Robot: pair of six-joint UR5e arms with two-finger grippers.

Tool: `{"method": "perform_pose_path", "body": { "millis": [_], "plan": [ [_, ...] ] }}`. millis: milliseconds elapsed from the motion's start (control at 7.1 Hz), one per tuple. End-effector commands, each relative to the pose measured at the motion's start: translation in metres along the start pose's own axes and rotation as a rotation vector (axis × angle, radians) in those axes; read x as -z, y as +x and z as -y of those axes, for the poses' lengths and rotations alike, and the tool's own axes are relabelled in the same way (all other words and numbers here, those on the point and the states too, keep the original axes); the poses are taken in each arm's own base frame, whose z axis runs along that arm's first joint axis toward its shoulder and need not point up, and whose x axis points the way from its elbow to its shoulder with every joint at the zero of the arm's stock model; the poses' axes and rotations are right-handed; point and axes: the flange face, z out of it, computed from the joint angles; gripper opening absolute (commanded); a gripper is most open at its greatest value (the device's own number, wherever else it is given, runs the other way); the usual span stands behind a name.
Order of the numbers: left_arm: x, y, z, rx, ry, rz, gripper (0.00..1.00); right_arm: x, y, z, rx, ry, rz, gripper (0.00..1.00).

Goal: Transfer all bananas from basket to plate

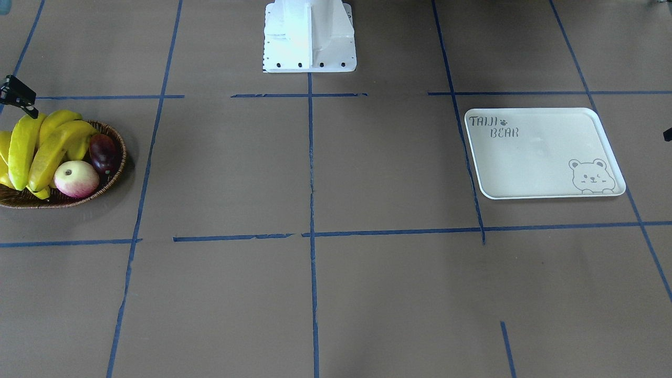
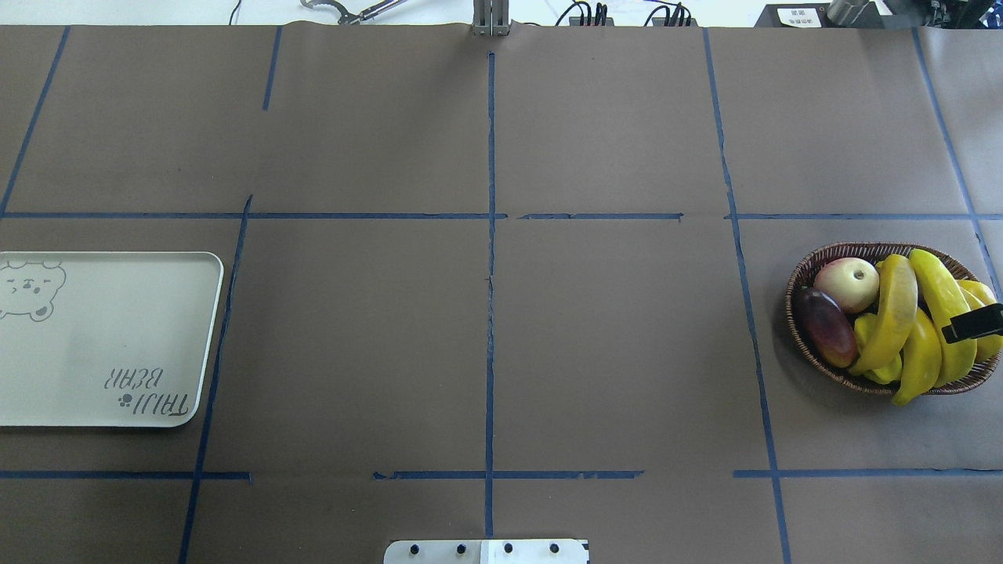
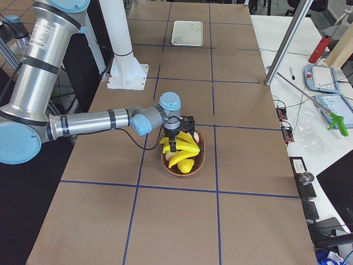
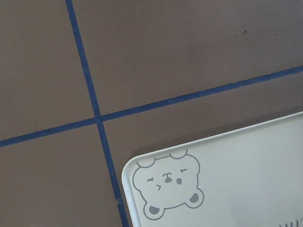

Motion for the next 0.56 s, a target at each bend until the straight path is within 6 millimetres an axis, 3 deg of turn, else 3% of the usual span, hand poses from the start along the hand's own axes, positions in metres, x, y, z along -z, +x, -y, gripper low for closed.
{"method": "perform_pose_path", "body": {
  "millis": [0,422],
  "plan": [
    [0.0001,0.0,0.001,-0.002,0.0,0.0,1.0,-0.0141,-0.0104,0.0008,0.015,-0.019,-0.014,0.96],
    [-0.0003,-0.0005,0.0009,-0.002,0.0,0.0,1.0,-0.0232,-0.0014,0.0005,0.002,-0.032,-0.027,0.81]
  ]
}}
